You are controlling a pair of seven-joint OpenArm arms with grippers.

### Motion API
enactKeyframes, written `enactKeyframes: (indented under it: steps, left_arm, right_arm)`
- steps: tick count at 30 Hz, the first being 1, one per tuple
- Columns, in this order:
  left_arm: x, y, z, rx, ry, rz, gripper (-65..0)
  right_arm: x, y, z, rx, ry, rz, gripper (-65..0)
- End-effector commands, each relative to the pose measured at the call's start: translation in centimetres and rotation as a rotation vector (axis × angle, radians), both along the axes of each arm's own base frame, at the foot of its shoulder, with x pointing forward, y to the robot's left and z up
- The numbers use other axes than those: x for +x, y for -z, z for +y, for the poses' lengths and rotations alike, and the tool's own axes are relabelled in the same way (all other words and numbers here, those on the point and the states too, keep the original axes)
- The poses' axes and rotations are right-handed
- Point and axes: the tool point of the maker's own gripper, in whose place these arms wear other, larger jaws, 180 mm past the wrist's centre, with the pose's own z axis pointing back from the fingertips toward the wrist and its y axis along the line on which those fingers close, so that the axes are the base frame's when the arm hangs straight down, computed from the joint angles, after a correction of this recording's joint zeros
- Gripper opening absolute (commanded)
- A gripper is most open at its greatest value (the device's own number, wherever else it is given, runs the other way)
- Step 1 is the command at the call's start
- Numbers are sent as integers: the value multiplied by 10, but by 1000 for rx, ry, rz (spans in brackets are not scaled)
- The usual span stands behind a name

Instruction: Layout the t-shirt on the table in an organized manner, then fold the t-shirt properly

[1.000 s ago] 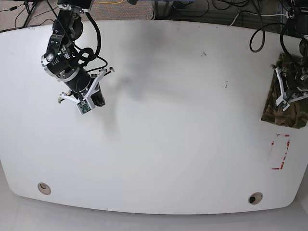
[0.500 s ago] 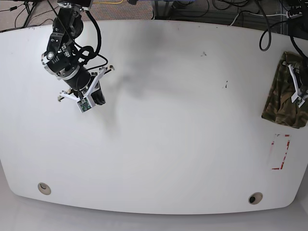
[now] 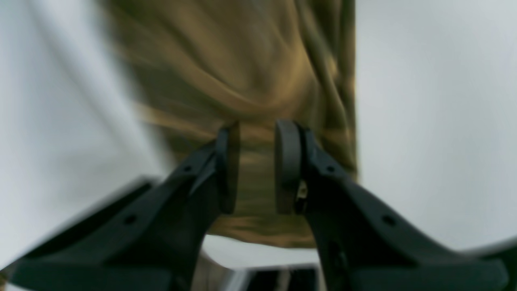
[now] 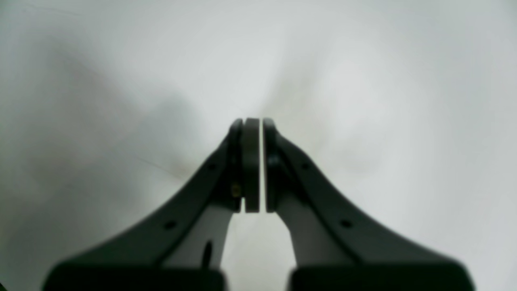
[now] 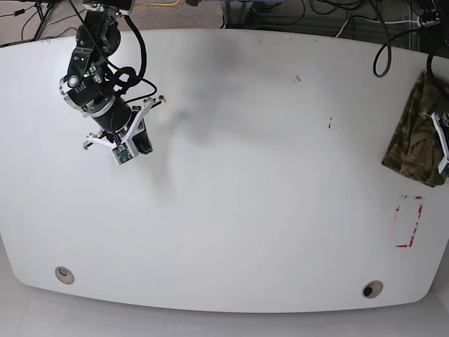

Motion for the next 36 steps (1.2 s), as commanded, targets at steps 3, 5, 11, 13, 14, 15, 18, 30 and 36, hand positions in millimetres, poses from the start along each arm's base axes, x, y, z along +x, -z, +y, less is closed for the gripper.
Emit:
enactKeyframes:
  steps: [3,5,11,13,14,15,18,30,36]
  left_arm:
    - [21,-31,-40,-16,68,-158,-511]
    - [27,-35,-56,-30,77,-208,-511]
    - [43,-21,-104,-151,63,-341,-511]
    - [48,-16,-122,-201,66,-395,-511]
    - [49,-14,-131,-227,69,-420,-511]
    - [50,-12,-141,-254,75,-451,-511]
    - [48,-10,-165,-311,96,-533,-511]
    - [5,18,-225,-477,43,-626,-511]
    - [-51,47,-251,-518,39,-487,-511]
  right_arm:
    - [13,-23,1,10,-7,-90,-634]
    - [17,-26,0,2,-4,-117,-633]
    - [29,-32,-6,-66,13,-221,-631]
    - [32,-34,-2,-53,15,-260,-631]
    - [32,-35,0,-49,16,-276,-631]
    - [33,-37,0,-51,16,-293,-631]
    - [29,-34,1,-71,17,-311,-631]
    - [-2,-15,-8,-58,31,-294,-634]
    - [-44,9,-1,37,37,-191,-634]
